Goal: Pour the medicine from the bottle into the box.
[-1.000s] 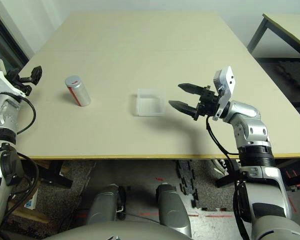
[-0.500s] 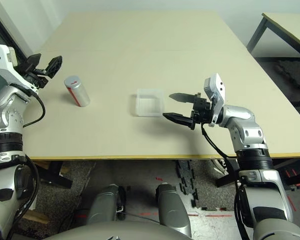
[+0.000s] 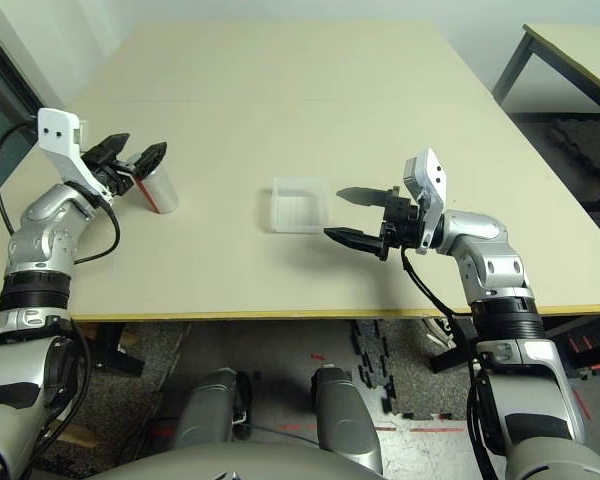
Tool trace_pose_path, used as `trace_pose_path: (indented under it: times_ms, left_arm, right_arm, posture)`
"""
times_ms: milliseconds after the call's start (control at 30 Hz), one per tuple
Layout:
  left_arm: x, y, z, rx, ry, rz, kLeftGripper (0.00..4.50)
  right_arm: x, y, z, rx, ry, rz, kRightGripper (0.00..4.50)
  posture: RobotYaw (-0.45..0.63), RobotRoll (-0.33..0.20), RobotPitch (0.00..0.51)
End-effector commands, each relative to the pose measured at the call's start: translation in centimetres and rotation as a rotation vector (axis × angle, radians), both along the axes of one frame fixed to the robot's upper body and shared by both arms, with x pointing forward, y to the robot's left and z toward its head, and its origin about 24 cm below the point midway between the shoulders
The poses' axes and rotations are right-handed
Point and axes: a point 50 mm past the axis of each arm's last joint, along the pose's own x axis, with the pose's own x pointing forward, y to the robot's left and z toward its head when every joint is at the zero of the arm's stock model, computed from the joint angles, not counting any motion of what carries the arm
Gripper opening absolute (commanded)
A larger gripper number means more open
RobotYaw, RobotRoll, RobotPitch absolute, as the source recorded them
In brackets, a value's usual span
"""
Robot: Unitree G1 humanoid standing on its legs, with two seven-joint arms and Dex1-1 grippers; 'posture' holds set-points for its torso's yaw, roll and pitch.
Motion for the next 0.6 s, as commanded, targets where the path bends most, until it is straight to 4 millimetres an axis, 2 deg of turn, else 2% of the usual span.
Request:
trace_pose_path:
  times_ms: [33,333,600]
  left_arm:
    - [0.3,-0.2,-1.0,0.02,0.019,-0.008,4.5]
    - [0.1,-0.3,-3.0,0.064,0.046,-0.012,4.5]
    - [0.2,-0.3,-3.9,0.109,0.049,-0.008,4.5]
  right_arm:
    - [-0.3,0.2,-0.1,-0.014,-0.004,0.004,4.46]
    - [-0.5,0.0,-0.2,-0.017,-0.004,-0.006,4.46]
    - [-0.6,0.0,-0.3,-0.019,-0.001,-0.009,4.46]
  posture:
    - [-0.11,0.0,0.088]
    - [-0.12,0.0,0.091]
    - [-0.12,0.0,0.096]
